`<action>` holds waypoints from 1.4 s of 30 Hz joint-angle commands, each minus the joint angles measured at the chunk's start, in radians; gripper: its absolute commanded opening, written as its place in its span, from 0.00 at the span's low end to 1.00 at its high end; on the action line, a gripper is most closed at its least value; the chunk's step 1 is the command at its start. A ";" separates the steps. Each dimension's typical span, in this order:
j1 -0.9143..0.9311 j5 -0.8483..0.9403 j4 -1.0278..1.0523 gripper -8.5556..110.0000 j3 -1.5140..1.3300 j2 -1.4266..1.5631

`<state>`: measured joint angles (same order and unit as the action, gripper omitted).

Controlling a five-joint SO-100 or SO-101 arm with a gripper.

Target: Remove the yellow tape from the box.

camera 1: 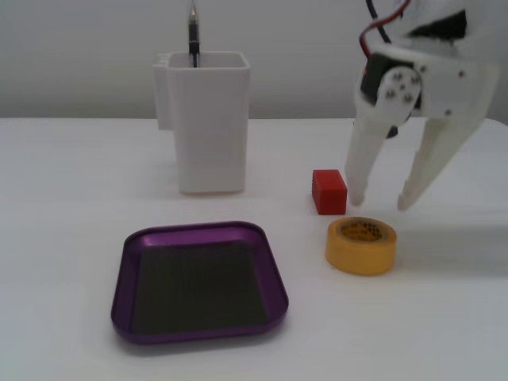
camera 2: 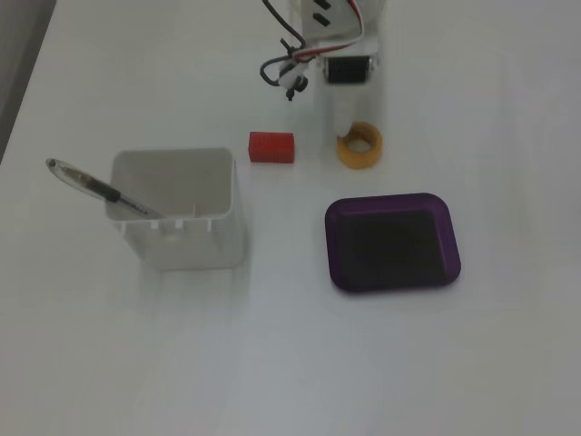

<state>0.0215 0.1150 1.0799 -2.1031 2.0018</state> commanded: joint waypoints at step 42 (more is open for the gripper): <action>0.000 -0.183 0.052 0.17 -0.994 1.427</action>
<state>0.0184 -0.0629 1.1413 -3.0833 3.3610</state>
